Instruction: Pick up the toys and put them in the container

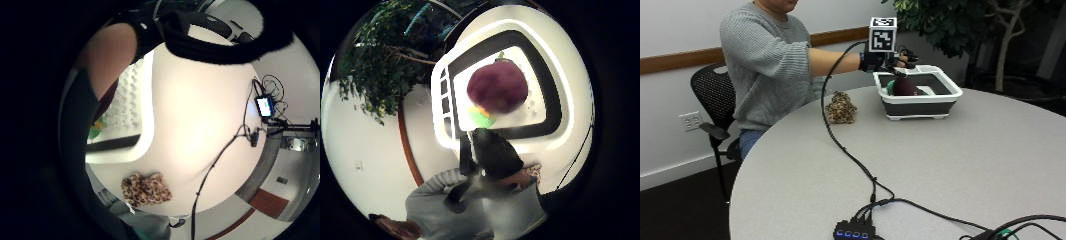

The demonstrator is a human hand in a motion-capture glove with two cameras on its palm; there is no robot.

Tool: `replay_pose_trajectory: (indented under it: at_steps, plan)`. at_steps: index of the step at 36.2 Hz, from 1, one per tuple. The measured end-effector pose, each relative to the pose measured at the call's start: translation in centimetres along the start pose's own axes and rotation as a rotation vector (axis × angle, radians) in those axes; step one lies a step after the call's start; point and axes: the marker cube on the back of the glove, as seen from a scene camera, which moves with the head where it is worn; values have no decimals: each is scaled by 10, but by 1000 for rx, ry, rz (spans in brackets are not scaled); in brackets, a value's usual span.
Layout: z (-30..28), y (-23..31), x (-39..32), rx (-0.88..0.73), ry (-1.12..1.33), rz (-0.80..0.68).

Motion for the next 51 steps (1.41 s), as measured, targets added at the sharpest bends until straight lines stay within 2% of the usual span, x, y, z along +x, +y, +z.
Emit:
replay_pose_trajectory:
  at_steps: [5,10,14,16,20,27,32,39,46,51]
  plan:
    - [11,54,-4,-20,-25,-94]
    - [40,141,-12,-38,23,-212]
    - [72,180,-2,-51,231,-220]
    - [87,189,-5,-77,213,-209]
    - [110,192,-10,-102,159,-187]
    - [166,187,2,-126,213,-89]
    - [186,188,9,-3,161,-98]
    - [188,188,5,50,177,-112]
    - [161,169,0,126,157,-167]
    - [62,141,-10,262,127,-209]
